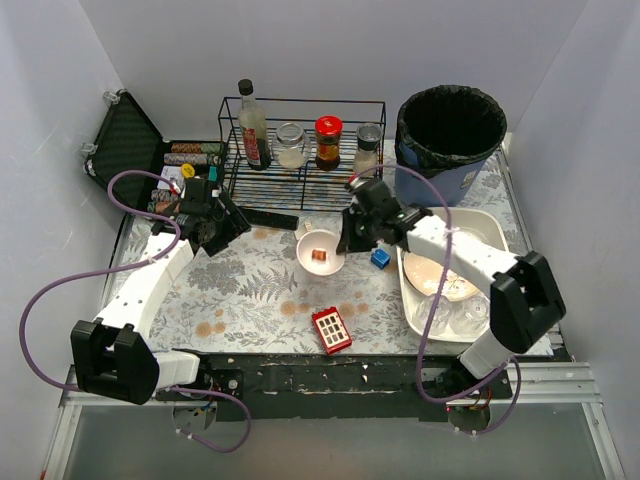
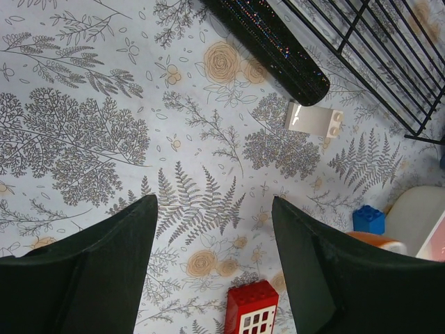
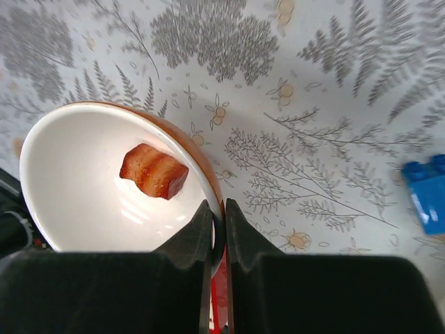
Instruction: Clear the kitchen counter
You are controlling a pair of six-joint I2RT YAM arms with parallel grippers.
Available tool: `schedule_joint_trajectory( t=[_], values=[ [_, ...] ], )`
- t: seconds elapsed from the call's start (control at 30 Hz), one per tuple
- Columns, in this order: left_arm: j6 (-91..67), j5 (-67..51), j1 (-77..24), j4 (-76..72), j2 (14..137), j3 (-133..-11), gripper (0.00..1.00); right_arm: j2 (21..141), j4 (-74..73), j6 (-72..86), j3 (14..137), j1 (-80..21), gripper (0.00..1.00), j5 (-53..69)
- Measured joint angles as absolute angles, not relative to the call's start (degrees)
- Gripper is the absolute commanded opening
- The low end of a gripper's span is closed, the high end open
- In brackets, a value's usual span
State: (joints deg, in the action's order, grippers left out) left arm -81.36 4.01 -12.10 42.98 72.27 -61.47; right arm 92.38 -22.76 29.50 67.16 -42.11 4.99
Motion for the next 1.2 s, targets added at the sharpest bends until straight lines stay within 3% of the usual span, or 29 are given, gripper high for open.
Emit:
schedule_joint_trajectory(
  t=[0.13, 0.3, 0.5, 0.67, 0.93, 1.2],
  values=[
    [-81.3, 3.8, -12.1, 42.8, 72.3, -61.4, 0.66, 87.8, -27.2, 28.0, 71.8, -34.3, 0.01, 8.6],
    [-81.3, 3.4, -12.1, 42.8, 72.6, -61.4, 0.72, 87.7, -35.7, 26.1, 86.0, -25.5, 0.01, 8.8],
    [-81.2, 2.4, -12.1, 42.8, 72.8, -61.4, 0.73, 93.3, -46.7, 25.7, 107.6, -19.2, 0.01, 8.3],
    [-80.8, 1.8, -12.1, 42.9, 72.8, -61.4, 0.73, 98.4, -51.3, 27.2, 118.2, -12.0, 0.01, 7.9],
    [-80.1, 0.7, -12.1, 42.9, 72.5, -60.1, 0.73, 101.3, -50.8, 29.4, 119.8, -1.3, 0.01, 4.4],
    [-79.9, -0.4, -12.1, 42.9, 72.3, -59.9, 0.73, 99.7, -38.5, 28.6, 114.3, -0.9, 0.01, -7.7]
  ],
)
